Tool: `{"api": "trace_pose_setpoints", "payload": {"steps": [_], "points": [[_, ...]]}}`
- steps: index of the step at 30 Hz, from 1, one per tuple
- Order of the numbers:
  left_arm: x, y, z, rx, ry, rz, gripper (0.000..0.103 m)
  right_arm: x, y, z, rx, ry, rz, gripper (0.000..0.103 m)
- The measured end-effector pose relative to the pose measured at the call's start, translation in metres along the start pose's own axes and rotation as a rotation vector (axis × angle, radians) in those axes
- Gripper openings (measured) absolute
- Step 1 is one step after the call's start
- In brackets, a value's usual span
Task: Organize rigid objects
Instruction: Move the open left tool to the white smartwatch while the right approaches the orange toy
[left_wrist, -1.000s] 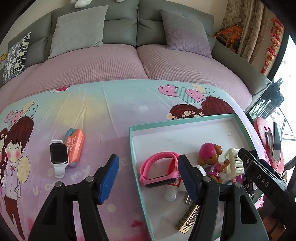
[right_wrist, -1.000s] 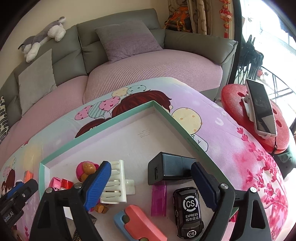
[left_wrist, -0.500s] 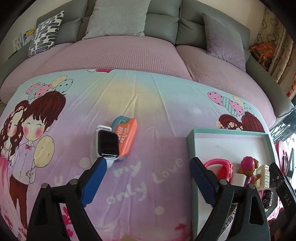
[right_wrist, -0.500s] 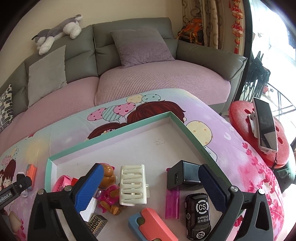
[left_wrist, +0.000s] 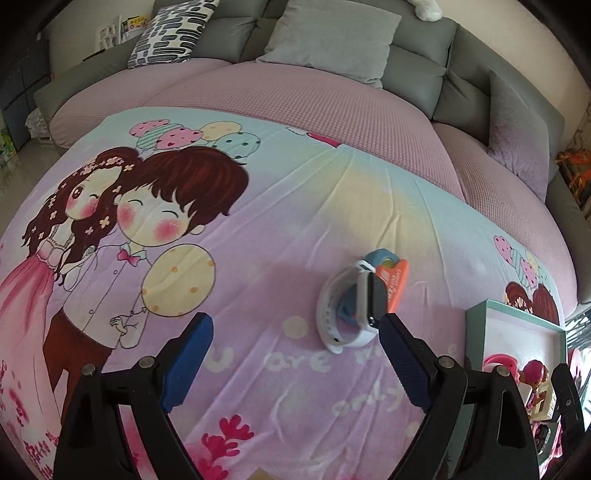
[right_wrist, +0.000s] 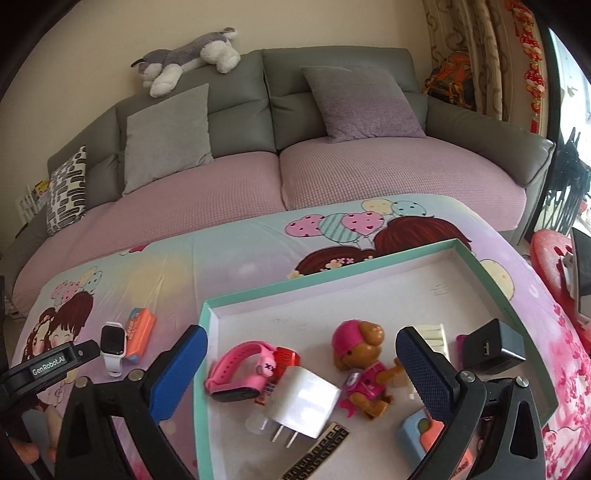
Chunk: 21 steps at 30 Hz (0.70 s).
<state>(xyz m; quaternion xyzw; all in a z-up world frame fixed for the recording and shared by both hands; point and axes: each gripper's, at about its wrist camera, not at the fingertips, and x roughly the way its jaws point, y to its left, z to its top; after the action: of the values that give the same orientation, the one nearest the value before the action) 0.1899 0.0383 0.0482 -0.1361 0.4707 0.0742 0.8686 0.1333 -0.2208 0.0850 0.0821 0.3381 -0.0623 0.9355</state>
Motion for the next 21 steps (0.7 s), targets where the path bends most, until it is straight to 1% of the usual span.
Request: {"api": "trace_pose_setpoints", "payload": {"steps": [5, 12, 16, 21], "points": [[-0.003, 0.028, 0.003, -0.059, -0.018, 0.032, 0.092, 0.007, 0.03, -0.007, -0.051, 0.016, 0.059, 0.103], [-0.003, 0.056, 0.001, -0.1, -0.012, 0.035, 0.092, 0.018, 0.061, -0.017, -0.074, 0.049, 0.137, 0.103], [-0.003, 0.062, 0.001, -0.11, -0.013, 0.027, 0.092, 0.023, 0.082, -0.023, -0.112, 0.057, 0.184, 0.103], [0.005, 0.056, 0.001, -0.098, -0.001, -0.011, 0.092, 0.027, 0.098, -0.028, -0.176, 0.059, 0.177, 0.103]]}}
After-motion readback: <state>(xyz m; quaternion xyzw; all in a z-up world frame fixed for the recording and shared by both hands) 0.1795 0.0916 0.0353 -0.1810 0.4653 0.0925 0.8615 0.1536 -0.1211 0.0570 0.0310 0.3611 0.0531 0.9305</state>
